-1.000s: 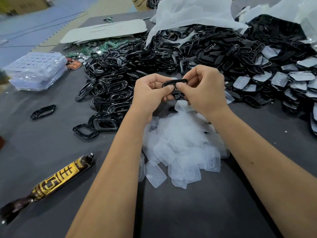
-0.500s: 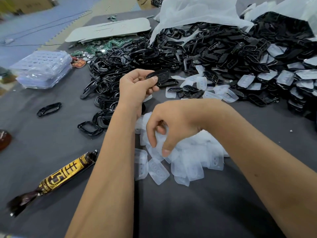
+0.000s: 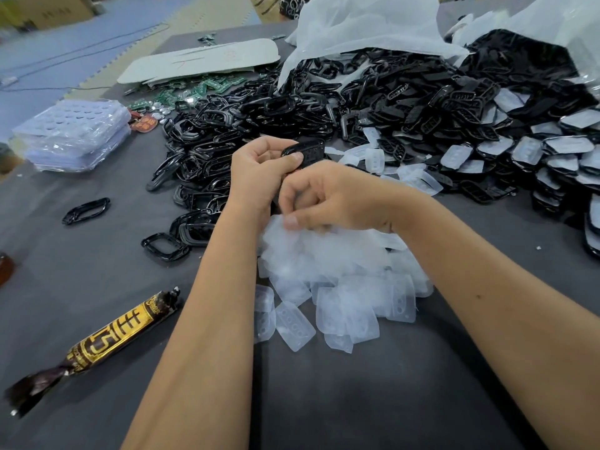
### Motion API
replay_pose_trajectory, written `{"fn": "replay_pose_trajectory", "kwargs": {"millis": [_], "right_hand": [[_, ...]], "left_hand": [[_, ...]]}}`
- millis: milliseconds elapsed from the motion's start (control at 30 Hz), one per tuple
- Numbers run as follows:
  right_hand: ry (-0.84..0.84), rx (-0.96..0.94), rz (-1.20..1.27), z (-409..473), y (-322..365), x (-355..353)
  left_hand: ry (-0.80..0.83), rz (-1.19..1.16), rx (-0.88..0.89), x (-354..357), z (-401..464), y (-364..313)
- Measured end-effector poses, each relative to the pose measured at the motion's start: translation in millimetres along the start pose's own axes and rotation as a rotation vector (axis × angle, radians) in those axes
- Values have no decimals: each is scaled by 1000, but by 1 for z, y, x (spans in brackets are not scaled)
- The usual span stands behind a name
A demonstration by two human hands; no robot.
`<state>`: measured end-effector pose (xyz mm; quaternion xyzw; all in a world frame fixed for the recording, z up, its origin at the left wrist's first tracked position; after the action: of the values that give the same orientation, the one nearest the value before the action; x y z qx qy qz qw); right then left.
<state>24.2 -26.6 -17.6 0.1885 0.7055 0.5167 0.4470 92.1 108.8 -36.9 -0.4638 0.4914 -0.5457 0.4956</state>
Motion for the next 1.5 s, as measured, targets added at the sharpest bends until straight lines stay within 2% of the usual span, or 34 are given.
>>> {"fn": "replay_pose_trajectory", "kwargs": {"millis": [100,333,533,733,800,1100,1267,1500], "right_hand": [[-116,-5,201,-7,-5,-9],[-400,-82,410,-25,-13,-34],[-595,-64,413,-35,-34,-46],[-791,-130,545,-37,-45,-43],[-850,-136,517,-38,-48,-43],[-986,-126,329,-36,-51,-40],[-996,-111,308,-36,-53,-40],[-1045,-87,288,-36,-52,-40]], "left_hand": [[18,44,6,1,1,-2],[27,0,29,7,-2,-4],[4,-71,46,9,-1,-6],[80,-39,5,26,-6,-1],[95,-25,3,32,-8,0],[119,-5,26,42,-13,8],[134,-103,-33,43,-14,9],[63,-247,-184,46,-13,5]]}}
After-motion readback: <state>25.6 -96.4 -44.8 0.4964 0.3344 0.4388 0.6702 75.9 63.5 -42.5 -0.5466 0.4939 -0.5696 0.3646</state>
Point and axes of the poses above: each hand's wrist, its own z-axis towards the middle knuckle, its own x-axis out of the palm, y = z × x, the point moved 3 cm from there along z, towards the middle knuckle, and after that the axes turned 2 degrees about x, right-handed, at the moved point
